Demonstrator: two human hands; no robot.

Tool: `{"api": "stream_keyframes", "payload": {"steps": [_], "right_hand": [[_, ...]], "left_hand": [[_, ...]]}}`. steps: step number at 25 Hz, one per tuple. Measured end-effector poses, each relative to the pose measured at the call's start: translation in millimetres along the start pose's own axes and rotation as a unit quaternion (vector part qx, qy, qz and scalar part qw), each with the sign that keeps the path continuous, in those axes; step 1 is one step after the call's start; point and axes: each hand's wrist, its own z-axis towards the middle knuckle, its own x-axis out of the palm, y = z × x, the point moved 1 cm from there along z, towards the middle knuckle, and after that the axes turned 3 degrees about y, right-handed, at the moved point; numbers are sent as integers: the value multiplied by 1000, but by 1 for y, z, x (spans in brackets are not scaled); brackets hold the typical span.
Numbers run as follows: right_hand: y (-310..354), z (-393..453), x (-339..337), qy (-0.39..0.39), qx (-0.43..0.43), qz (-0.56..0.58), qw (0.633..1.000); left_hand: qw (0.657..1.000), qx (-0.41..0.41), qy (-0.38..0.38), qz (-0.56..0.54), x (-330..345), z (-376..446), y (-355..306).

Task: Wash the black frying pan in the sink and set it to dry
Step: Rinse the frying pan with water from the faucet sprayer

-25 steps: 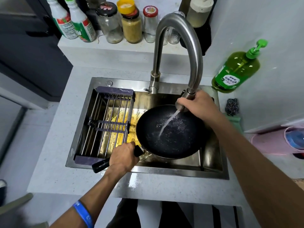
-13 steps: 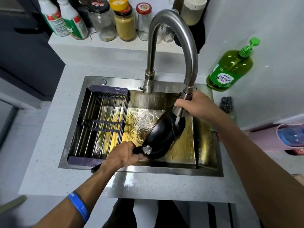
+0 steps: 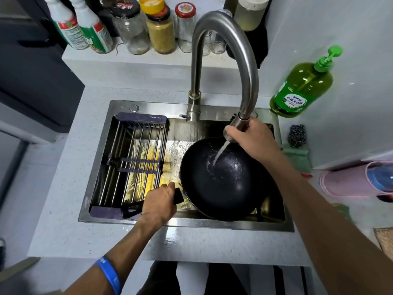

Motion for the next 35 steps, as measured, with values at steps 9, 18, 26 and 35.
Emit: {"api": "stream_keyframes", "payload": {"steps": [9,18,26,35], "right_hand": [[6,3,11,49,-45,50,996],[2,-5,10,44,-25,6,999],[-5,-5,-2,43,-25,-20,999],[-27,-91,42,-166,56,252,952]], "left_hand": [[996,-43,18,-77,30,9,3],[998,-30,3,-59,14,14,-6],[998,-27,-1,-57,19,10,-10],[999,-9,-1,-51,20,4,3]]}}
